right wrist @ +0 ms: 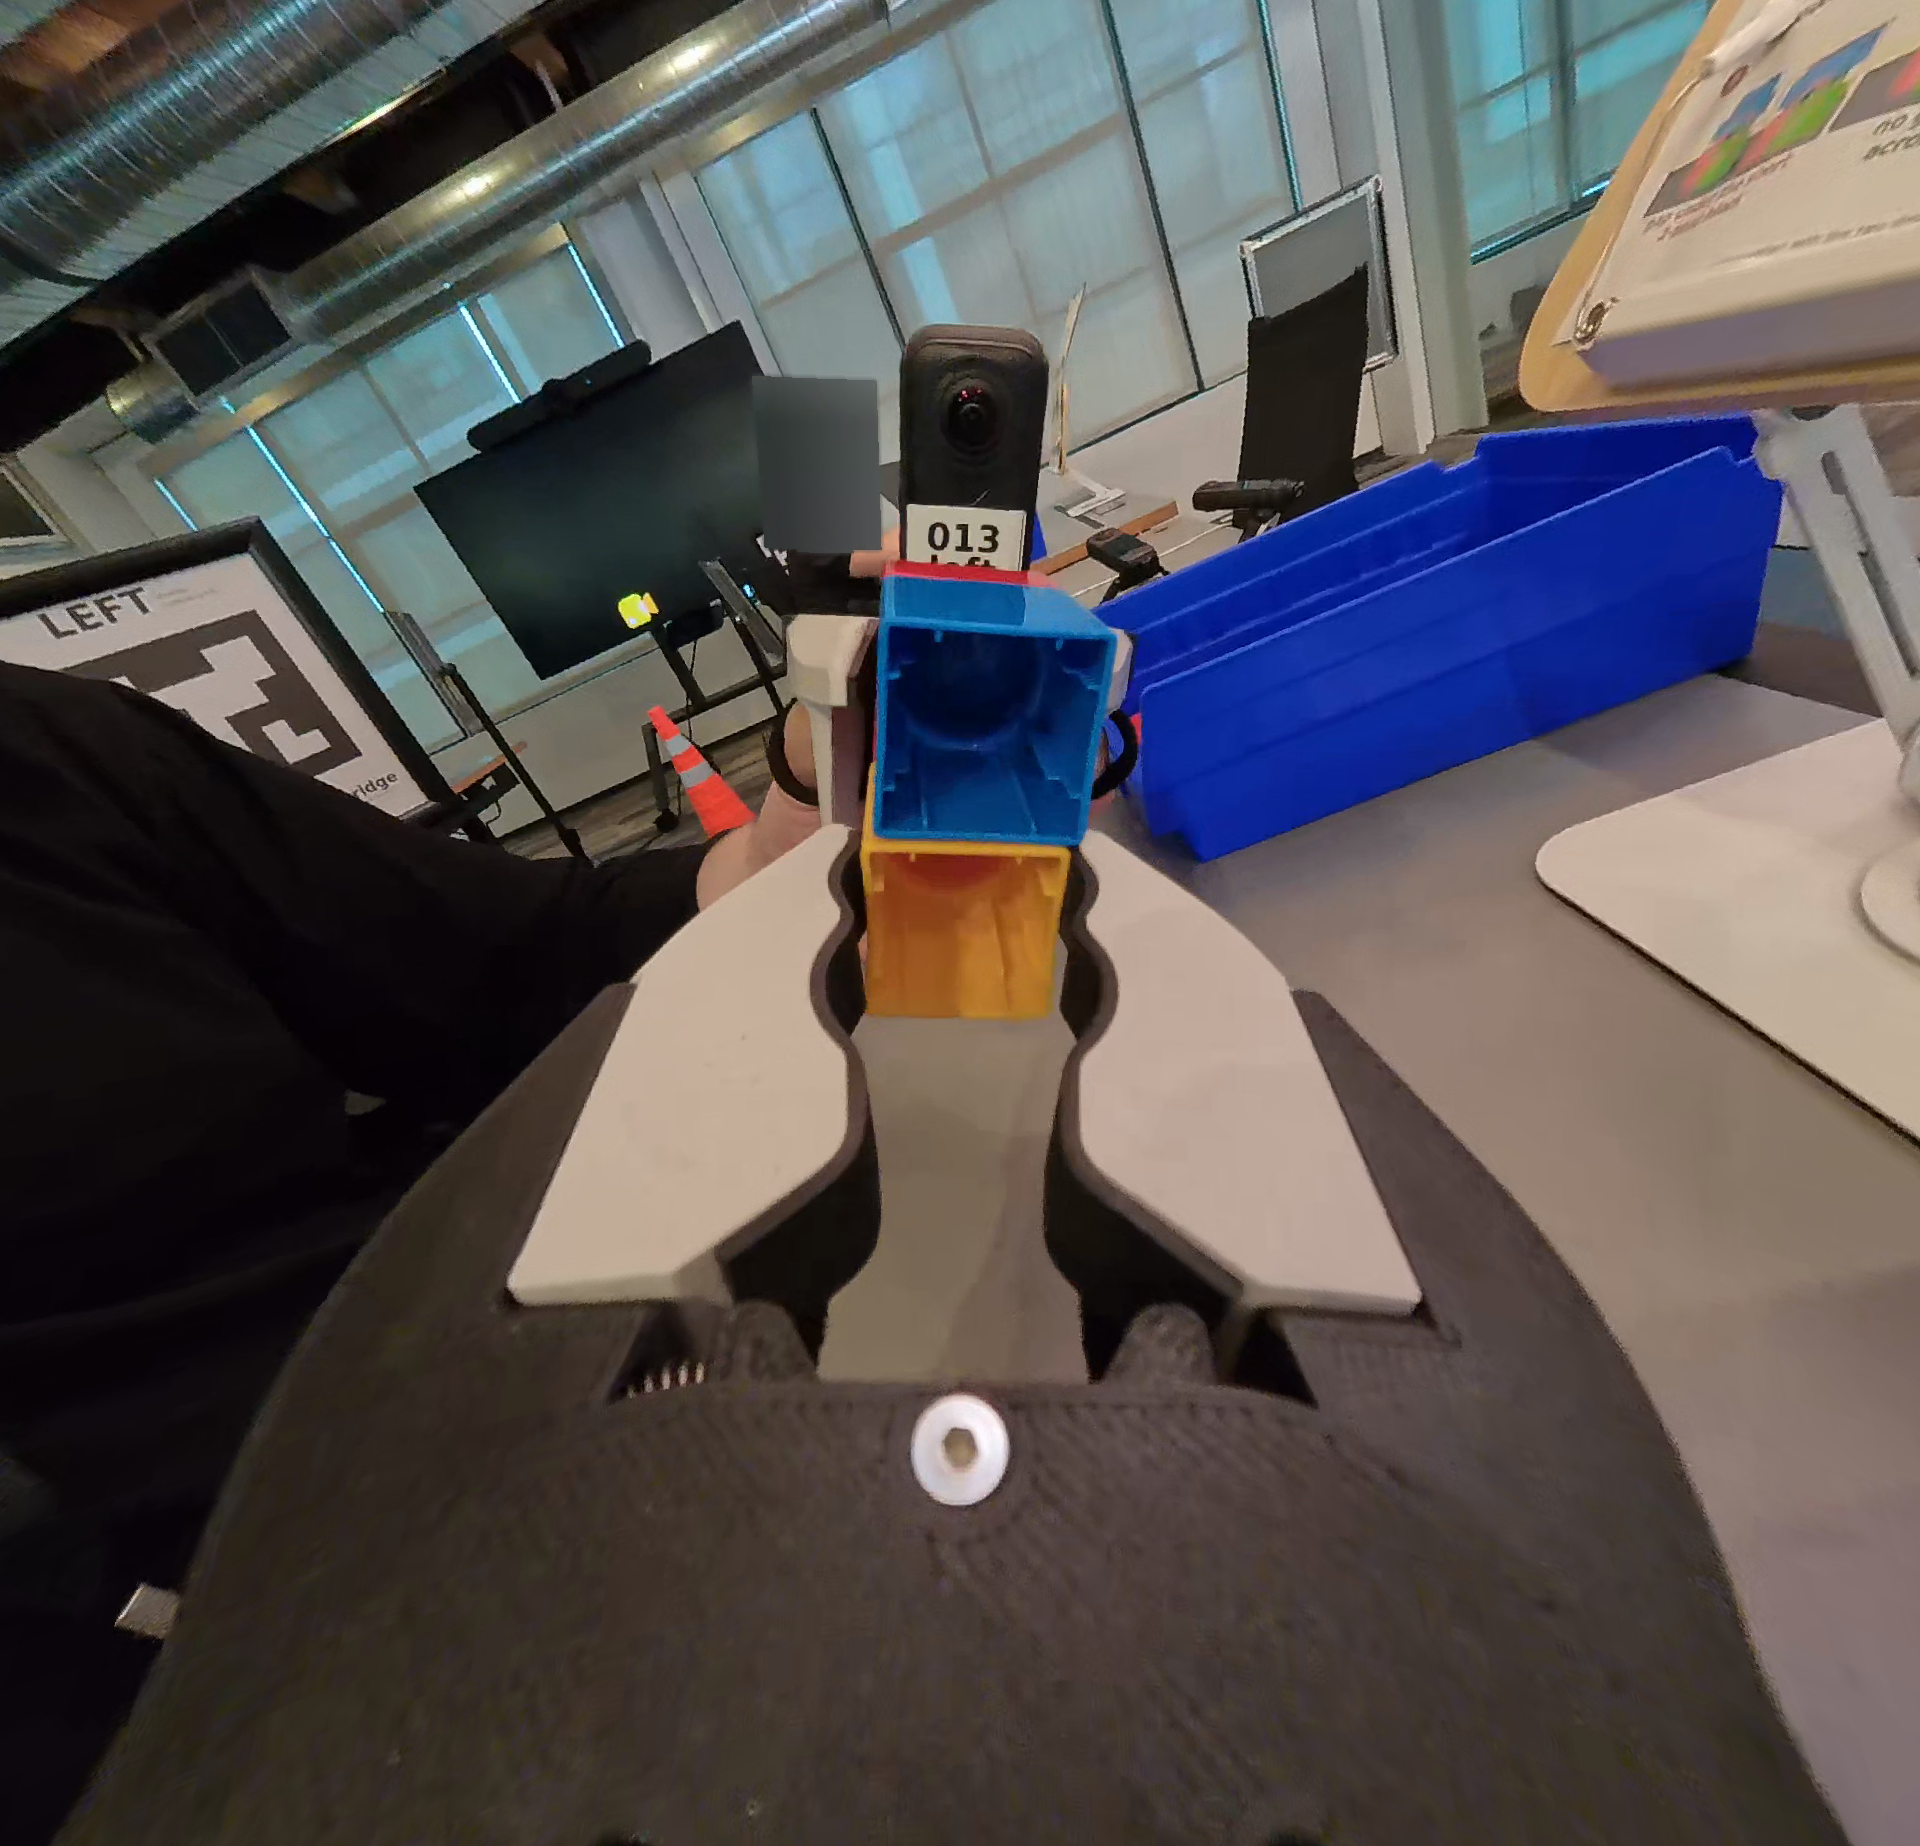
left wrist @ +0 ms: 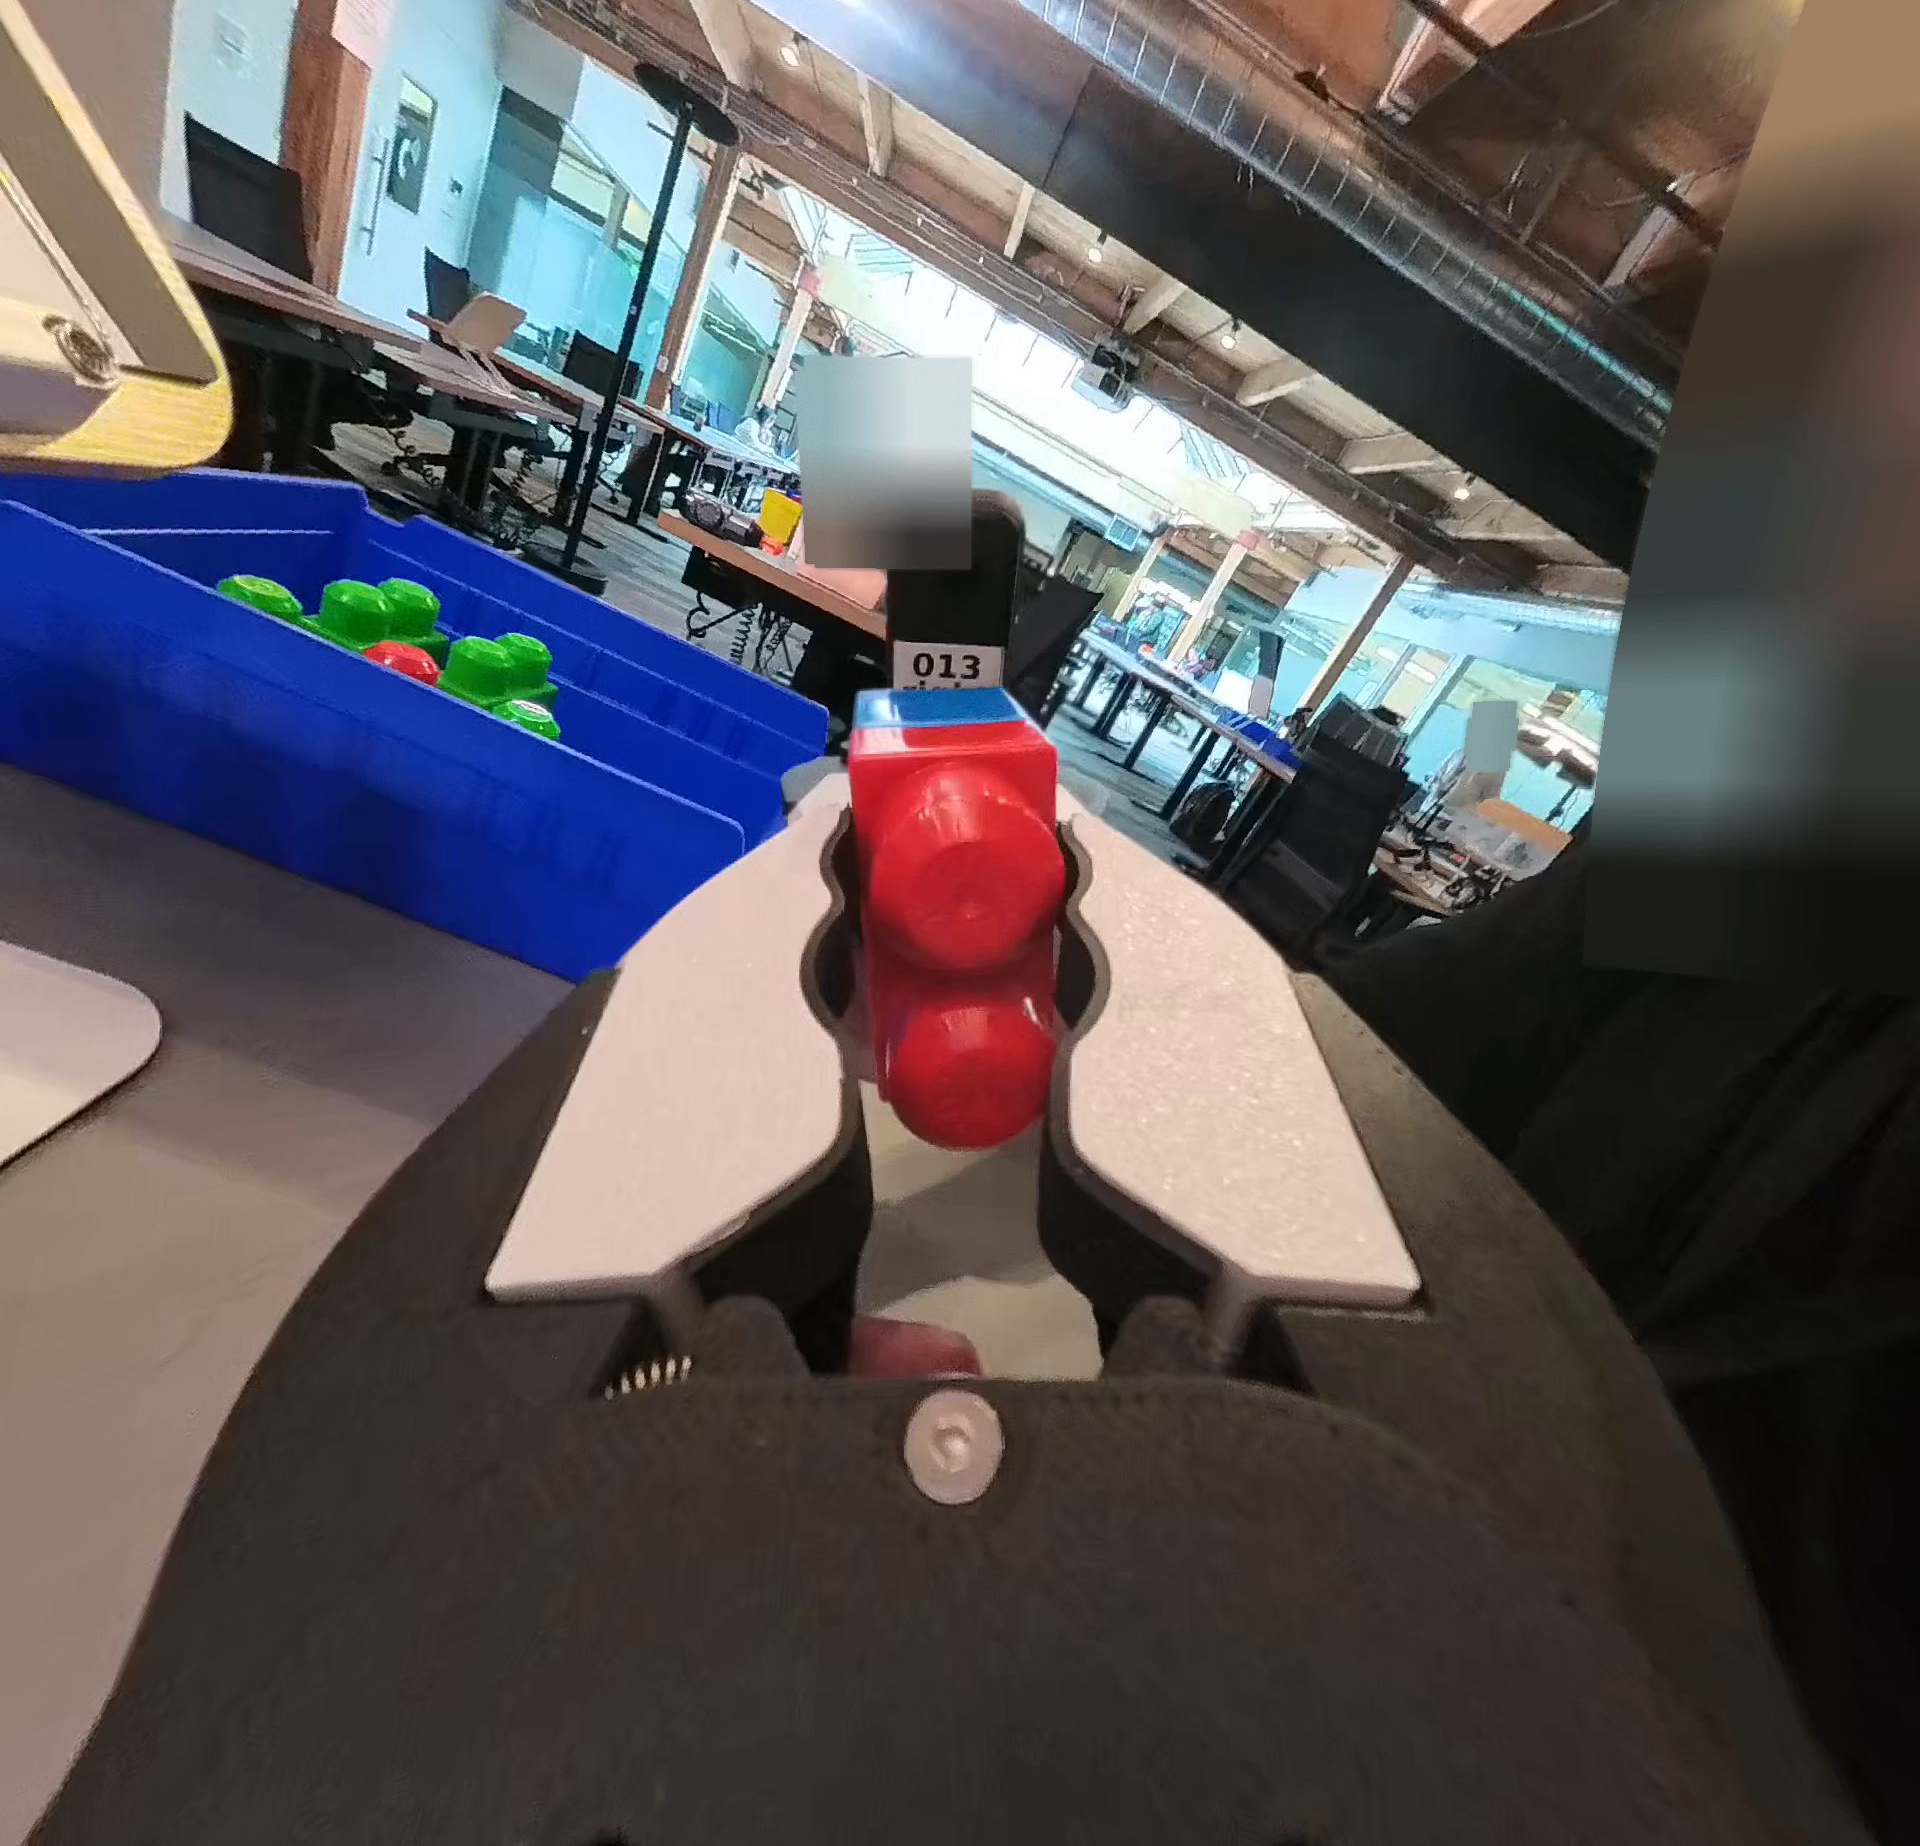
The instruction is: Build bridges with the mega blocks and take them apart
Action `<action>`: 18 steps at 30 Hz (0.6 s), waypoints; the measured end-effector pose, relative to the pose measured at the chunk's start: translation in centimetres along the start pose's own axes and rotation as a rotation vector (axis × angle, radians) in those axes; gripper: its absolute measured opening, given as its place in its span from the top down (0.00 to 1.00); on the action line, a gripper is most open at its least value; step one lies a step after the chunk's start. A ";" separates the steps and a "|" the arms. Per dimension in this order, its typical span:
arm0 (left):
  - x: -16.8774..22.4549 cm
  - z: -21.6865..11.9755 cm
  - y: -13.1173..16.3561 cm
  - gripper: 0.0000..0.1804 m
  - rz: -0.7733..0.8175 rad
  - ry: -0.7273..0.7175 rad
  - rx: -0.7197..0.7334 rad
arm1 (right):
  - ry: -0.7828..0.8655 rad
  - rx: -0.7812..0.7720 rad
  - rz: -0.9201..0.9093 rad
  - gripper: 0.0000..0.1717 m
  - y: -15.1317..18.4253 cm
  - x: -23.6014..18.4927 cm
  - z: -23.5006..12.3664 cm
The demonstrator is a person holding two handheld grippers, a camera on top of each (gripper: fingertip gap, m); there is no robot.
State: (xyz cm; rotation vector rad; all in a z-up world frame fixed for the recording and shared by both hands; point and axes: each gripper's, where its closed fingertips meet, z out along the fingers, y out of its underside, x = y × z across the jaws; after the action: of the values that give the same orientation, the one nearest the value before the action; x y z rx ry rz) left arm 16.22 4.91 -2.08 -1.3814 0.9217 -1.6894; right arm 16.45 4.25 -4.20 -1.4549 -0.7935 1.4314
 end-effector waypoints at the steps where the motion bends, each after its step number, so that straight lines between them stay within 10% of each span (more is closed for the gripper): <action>1: 0.0 0.0 -0.1 0.81 -0.004 0.008 0.002 | 0.002 0.004 -0.005 0.79 -0.1 0.0 0.0; 5: -0.2 -0.2 0.3 0.69 -0.029 0.044 -0.032 | 0.004 0.065 0.009 0.79 -1.2 0.1 -0.7; 18: 0.1 0.7 1.9 0.80 0.032 0.020 -0.111 | 0.022 0.036 -0.027 0.80 -1.0 -0.1 -0.4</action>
State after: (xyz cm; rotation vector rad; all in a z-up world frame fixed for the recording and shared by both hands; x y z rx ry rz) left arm 17.09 3.90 -3.61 -1.4162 1.0571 -1.6528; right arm 16.97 4.51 -3.29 -1.4253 -0.7673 1.3998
